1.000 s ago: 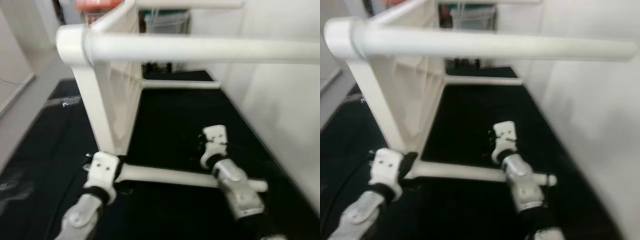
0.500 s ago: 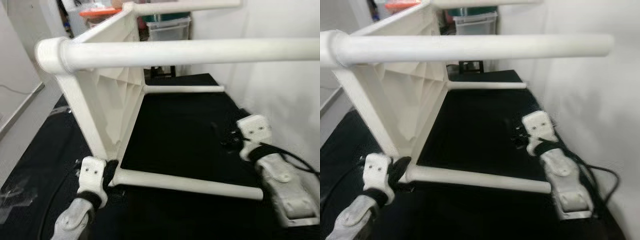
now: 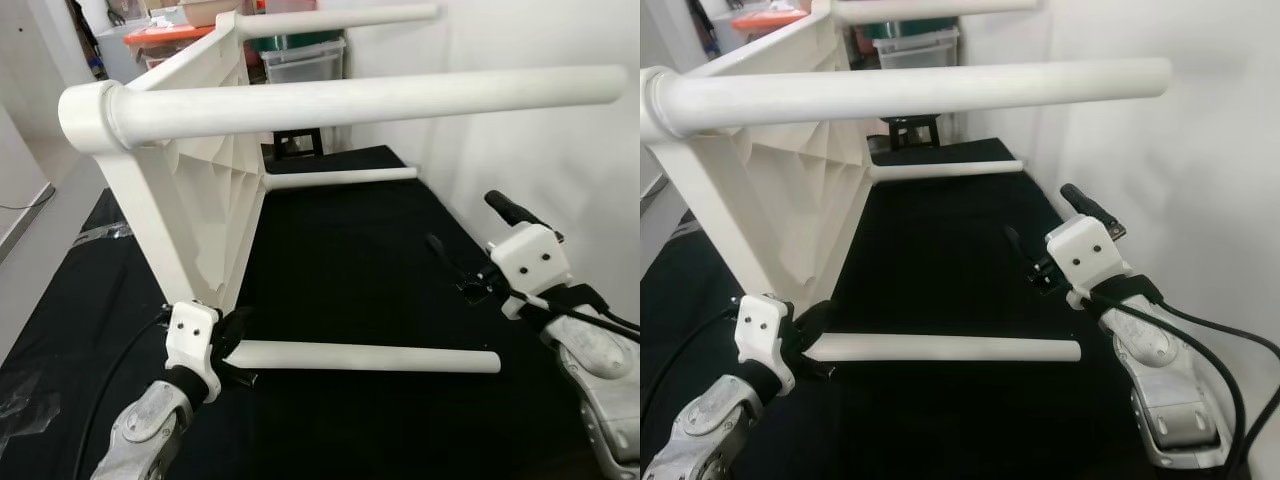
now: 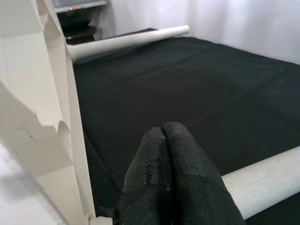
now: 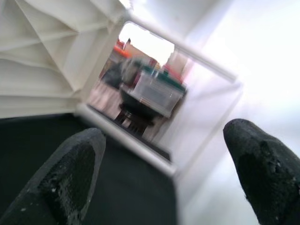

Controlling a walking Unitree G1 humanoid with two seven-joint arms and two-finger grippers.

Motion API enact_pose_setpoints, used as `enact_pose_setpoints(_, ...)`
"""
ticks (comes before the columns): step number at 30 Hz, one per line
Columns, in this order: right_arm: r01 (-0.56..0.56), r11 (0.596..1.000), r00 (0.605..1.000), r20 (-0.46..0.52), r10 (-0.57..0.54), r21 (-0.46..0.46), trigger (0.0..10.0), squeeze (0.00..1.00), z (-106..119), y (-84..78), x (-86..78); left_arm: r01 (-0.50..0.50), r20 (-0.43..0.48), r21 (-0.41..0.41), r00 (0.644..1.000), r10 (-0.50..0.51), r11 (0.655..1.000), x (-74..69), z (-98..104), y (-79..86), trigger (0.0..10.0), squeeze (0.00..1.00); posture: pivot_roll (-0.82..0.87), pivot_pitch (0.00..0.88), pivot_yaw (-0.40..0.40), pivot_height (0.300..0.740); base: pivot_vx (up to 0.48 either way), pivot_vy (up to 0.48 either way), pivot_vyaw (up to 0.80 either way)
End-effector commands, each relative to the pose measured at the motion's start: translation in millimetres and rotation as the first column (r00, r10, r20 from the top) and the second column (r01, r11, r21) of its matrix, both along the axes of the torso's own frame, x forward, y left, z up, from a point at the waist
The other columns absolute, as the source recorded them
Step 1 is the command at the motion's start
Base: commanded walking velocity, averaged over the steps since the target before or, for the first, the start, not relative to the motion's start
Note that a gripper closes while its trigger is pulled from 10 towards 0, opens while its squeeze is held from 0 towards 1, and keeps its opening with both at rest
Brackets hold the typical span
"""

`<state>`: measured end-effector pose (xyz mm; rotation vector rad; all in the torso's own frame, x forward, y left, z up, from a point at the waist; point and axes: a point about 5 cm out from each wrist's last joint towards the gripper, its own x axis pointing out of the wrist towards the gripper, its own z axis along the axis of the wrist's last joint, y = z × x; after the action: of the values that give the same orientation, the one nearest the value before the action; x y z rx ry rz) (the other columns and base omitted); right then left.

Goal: Building children table

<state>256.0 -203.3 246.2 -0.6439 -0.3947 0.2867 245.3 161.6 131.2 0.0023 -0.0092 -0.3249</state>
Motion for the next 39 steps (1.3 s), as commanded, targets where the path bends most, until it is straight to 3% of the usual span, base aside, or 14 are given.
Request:
enact_pose_setpoints(1,0.026,0.995,0.991,0.132,-0.013,-0.097,10.0,0.48,20,1.2,-13.1,-0.002,-0.005,0.016,1.0,0.002,1.0,3.4,-1,7.8,10.0,0.0,-0.17,0.0,0.084,0.74,0.0,0.0,0.0)
enact_pose_setpoints(3,0.026,0.995,0.991,0.132,-0.013,-0.097,10.0,0.48,20,1.2,-13.1,-0.002,-0.005,0.016,1.0,0.002,1.0,3.4,-1,7.8,10.0,0.0,-0.17,0.0,0.084,0.74,0.0,0.0,0.0)
enact_pose_setpoints(4,0.067,0.978,0.973,0.232,-0.019,-0.199,10.0,0.89,34,2.8,-22.8,-0.001,-0.007,0.018,1.0,0.001,1.0,5.8,-1,10.1,10.0,0.0,-0.18,0.0,0.097,0.74,0.0,0.0,0.0)
enact_pose_setpoints(5,0.067,0.978,0.973,0.232,-0.019,-0.199,10.0,0.89,34,2.8,-22.8,-0.001,-0.007,0.018,1.0,0.001,1.0,5.8,-1,10.1,10.0,0.0,-0.18,0.0,0.097,0.74,0.0,0.0,0.0)
enact_pose_setpoints(6,0.132,0.941,0.942,0.334,-0.021,-0.312,10.0,1.0,49,3.3,-33.2,0.0,-0.009,0.019,1.0,0.0,1.0,8.4,-1,12.1,10.0,0.0,-0.19,0.0,0.12,0.74,0.0,0.0,0.0)
enact_pose_setpoints(8,0.132,0.941,0.942,0.334,-0.021,-0.312,10.0,1.0,49,3.3,-33.2,0.0,-0.009,0.019,1.0,0.0,1.0,8.4,-1,12.1,10.0,0.0,-0.19,0.0,0.12,0.74,0.0,0.0,0.0)
enact_pose_setpoints(10,0.207,0.886,0.901,0.435,-0.006,-0.416,10.0,1.0,64,5.7,-42.8,0.0,-0.014,0.019,1.0,0.0,1.0,11.8,-2,13.9,10.0,0.0,-0.2,0.0,0.133,0.74,0.0,0.0,0.0)
enact_pose_setpoints(13,0.22,0.867,0.874,0.485,0.029,-0.448,10.0,1.0,73,11.8,-44.6,-0.005,-0.019,0.013,1.0,0.006,1.0,15.0,-4,14.5,10.0,0.0,-0.2,0.0,0.137,0.74,0.0,0.0,0.0)
enact_pose_setpoints(20,0.216,0.861,0.848,0.526,0.069,-0.46,10.0,1.0,81,17.9,-42.4,-0.017,-0.021,0.005,1.0,0.017,1.0,18.7,-6,14.4,10.0,0.0,-0.19,0.0,0.132,0.74,0.0,0.0,0.0)
enact_pose_setpoints(21,0.203,0.863,0.842,0.532,0.086,-0.462,10.0,0.78,83,21.0,-41.0,-0.02,-0.02,0.002,1.0,0.02,1.0,19.7,-7,14.3,10.0,0.0,-0.19,0.0,0.13,0.74,0.0,0.0,0.0)
enact_pose_setpoints(24,0.203,0.863,0.842,0.532,0.086,-0.462,10.0,0.78,83,21.0,-41.0,-0.02,-0.02,0.002,1.0,0.02,1.0,19.7,-7,14.3,10.0,0.0,-0.19,0.0,0.13,0.74,0.0,0.0,0.0)
enact_pose_setpoints(26,0.163,0.857,0.836,0.529,0.142,-0.488,10.0,0.0,89,30.6,-32.9,-0.026,-0.017,-0.003,1.0,0.026,1.0,20.6,-8,13.2,10.0,0.0,-0.19,0.0,0.12,0.74,0.0,0.0,0.0)
enact_pose_setpoints(32,0.134,0.82,0.807,0.541,0.236,-0.557,10.0,0.0,106,42.0,-20.2,-0.035,-0.013,-0.012,0.999,0.035,0.999,20.3,-10,10.5,10.0,0.0,-0.19,0.0,0.103,0.74,0.0,0.0,0.0)
enact_pose_setpoints(39,0.078,0.782,0.829,0.477,0.293,-0.618,10.0,0.0,106,49.0,-8.2,-0.04,-0.009,-0.019,0.999,0.039,0.999,19.8,-10,9.3,10.0,0.0,-0.19,0.0,0.086,0.74,0.0,0.0,0.0)
